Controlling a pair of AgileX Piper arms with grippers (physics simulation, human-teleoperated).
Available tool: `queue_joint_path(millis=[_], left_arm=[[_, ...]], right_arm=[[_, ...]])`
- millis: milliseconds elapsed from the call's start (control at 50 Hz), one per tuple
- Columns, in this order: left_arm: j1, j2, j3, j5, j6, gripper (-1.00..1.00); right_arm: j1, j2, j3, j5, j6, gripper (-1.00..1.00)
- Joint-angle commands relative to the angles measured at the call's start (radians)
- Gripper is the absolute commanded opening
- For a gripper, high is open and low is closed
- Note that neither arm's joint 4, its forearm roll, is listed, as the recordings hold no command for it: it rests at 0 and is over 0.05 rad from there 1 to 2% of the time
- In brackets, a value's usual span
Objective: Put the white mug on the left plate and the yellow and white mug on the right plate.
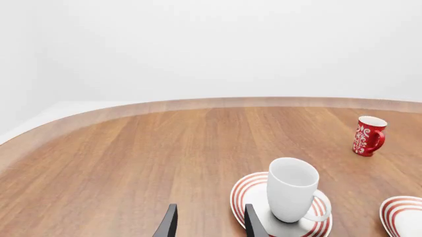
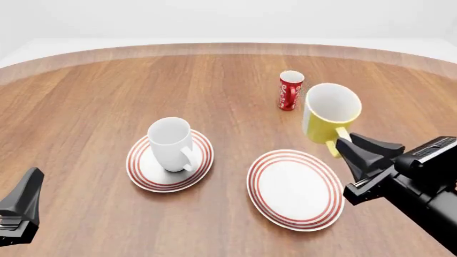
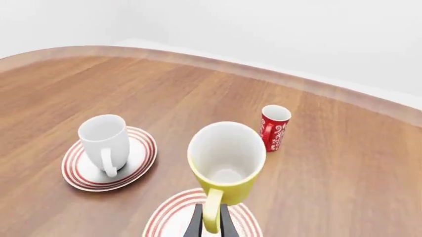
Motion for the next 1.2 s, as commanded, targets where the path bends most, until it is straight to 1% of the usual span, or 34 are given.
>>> queue_joint_path(millis=[20, 140, 260, 380, 460, 580, 700, 780, 900, 920, 1080, 1100, 1140, 1200], left_arm=[[0.000, 0.000, 0.000, 0.000, 0.000, 1.00], [0.000, 0.000, 0.000, 0.000, 0.000, 1.00], [0.000, 0.000, 0.000, 0.000, 0.000, 1.00], [0.000, 0.000, 0.000, 0.000, 0.000, 1.00], [0.000, 0.000, 0.000, 0.000, 0.000, 1.00], [0.000, 0.000, 0.000, 0.000, 0.000, 1.00], [0.000, 0.000, 0.000, 0.000, 0.000, 1.00], [0.000, 0.000, 0.000, 0.000, 0.000, 1.00], [0.000, 0.000, 0.000, 0.000, 0.000, 1.00], [0.000, 0.000, 0.000, 0.000, 0.000, 1.00], [0.000, 0.000, 0.000, 0.000, 0.000, 1.00], [0.000, 0.000, 0.000, 0.000, 0.000, 1.00], [0.000, 0.000, 0.000, 0.000, 0.000, 1.00], [0.000, 0.000, 0.000, 0.000, 0.000, 1.00]], right_arm=[[0.014, -0.119, 0.046, 0.068, 0.007, -1.00], [0.015, -0.198, 0.083, 0.119, 0.017, -1.00], [0.023, -0.251, 0.114, 0.145, 0.024, -1.00], [0.031, -0.319, 0.148, 0.183, 0.047, -1.00], [0.032, -0.336, 0.160, 0.193, 0.053, -1.00], [0.042, -0.320, 0.177, 0.176, 0.060, -1.00], [0.054, -0.267, 0.183, 0.137, 0.069, -1.00], [0.060, -0.206, 0.183, 0.089, 0.074, -1.00], [0.063, -0.148, 0.183, 0.048, 0.084, -1.00], [0.067, -0.118, 0.183, 0.024, 0.085, -1.00], [0.068, -0.099, 0.183, 0.009, 0.085, -1.00], [0.077, -0.026, 0.183, -0.045, 0.083, -1.00], [0.078, 0.002, 0.183, -0.069, 0.084, -1.00], [0.079, 0.025, 0.183, -0.082, 0.087, -1.00]])
